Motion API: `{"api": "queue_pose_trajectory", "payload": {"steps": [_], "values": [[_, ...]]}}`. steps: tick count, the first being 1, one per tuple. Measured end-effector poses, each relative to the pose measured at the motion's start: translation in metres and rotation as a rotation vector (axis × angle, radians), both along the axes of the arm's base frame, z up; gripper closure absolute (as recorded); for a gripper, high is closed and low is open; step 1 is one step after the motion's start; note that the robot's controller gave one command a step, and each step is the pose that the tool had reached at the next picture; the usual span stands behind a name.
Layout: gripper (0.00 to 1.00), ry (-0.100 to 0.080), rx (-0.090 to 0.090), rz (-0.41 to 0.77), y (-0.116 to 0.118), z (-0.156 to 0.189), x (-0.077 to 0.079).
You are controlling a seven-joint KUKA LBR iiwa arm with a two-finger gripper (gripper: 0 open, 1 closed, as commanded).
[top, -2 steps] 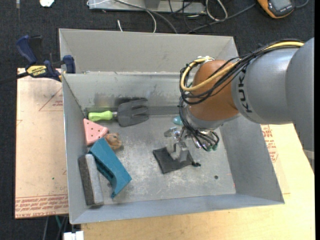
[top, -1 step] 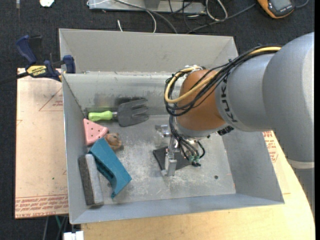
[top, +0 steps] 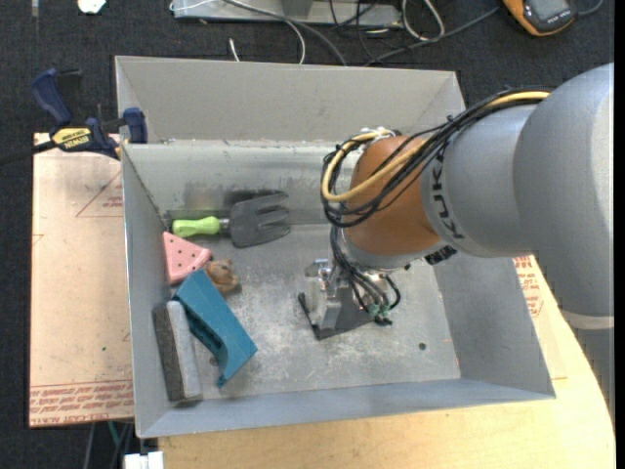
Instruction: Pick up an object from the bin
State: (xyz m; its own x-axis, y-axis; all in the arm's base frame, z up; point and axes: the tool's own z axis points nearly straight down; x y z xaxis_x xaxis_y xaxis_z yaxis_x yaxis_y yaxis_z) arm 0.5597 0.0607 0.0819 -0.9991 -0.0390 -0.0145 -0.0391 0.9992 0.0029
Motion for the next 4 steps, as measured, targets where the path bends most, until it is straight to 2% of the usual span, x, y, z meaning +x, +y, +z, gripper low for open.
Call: {"api": "queue_pose_trajectory", "payload": {"steps": [1, 2, 3, 4], "values": [[0.00, 0.000, 0.000, 0.000, 0.000, 0.000, 0.000], [1.00, 0.000, 0.000, 0.000, 0.000, 0.000, 0.000], [1.00, 0.000, 0.000, 0.000, 0.000, 0.000, 0.000], [0.00, -0.001, 0.004, -0.159, 0.023, -0.012, 0.000]]}}
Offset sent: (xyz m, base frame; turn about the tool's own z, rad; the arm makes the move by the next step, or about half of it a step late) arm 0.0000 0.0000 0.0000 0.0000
